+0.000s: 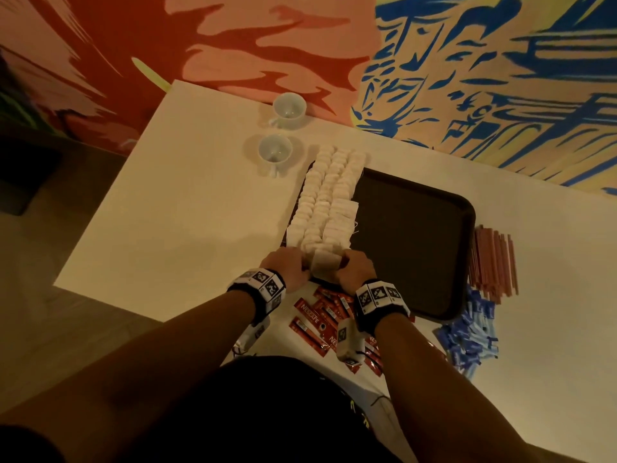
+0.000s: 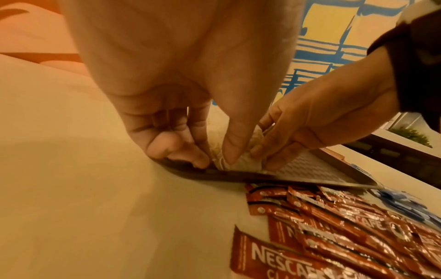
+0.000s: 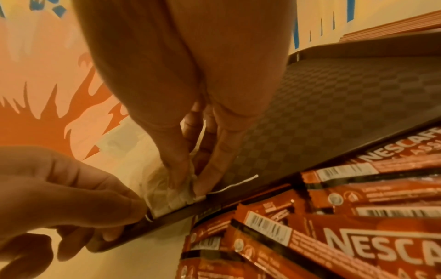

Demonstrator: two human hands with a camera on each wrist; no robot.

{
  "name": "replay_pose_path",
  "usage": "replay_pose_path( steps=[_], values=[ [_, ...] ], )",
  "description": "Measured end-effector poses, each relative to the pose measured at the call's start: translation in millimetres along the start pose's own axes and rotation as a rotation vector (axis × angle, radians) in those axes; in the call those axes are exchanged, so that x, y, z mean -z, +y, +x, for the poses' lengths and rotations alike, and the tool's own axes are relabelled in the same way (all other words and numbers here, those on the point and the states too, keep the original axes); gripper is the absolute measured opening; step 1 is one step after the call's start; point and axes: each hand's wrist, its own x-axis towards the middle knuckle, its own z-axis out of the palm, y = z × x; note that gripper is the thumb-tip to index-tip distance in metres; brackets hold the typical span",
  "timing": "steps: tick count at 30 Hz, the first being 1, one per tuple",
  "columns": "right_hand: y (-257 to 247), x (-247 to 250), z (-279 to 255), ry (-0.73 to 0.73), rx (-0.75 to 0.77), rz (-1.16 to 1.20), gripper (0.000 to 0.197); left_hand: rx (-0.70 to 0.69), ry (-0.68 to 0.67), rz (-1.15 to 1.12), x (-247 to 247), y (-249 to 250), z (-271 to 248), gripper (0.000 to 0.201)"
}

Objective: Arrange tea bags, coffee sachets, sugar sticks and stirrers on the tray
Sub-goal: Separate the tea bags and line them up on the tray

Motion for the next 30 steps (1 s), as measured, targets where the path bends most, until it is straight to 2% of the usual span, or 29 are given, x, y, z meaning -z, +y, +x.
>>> replay_pose_path(
  steps=[3, 10, 14, 18, 22, 30],
  values=[
    [4, -1, -1, 0.028, -0.018, 0.012, 0.030, -0.046, 0.016, -0.031, -7, 2, 3, 0.028],
    [10, 1, 1, 0.057, -0.048, 0.059, 0.020, -0.117, 0.057, -0.087, -6, 2, 1, 0.020],
    [12, 1, 2, 0.100, -0.052, 0.129, 0.030, -0.165, 0.092, -0.140, -3, 3, -2, 0.019],
    [19, 4, 2, 0.186, -0.101, 0.221, 0.034, -0.109, 0.112, -0.263, -1, 0, -3, 0.023],
    [19, 5, 6, 0.077, -0.151, 0.150, 0.043, -0.108, 0.097, -0.273, -2, 2, 0, 0.028],
    [14, 11, 0, 0.010, -0.078, 0.090, 0.036, -0.168, 0.041, -0.216, 5, 5, 2, 0.027]
  ],
)
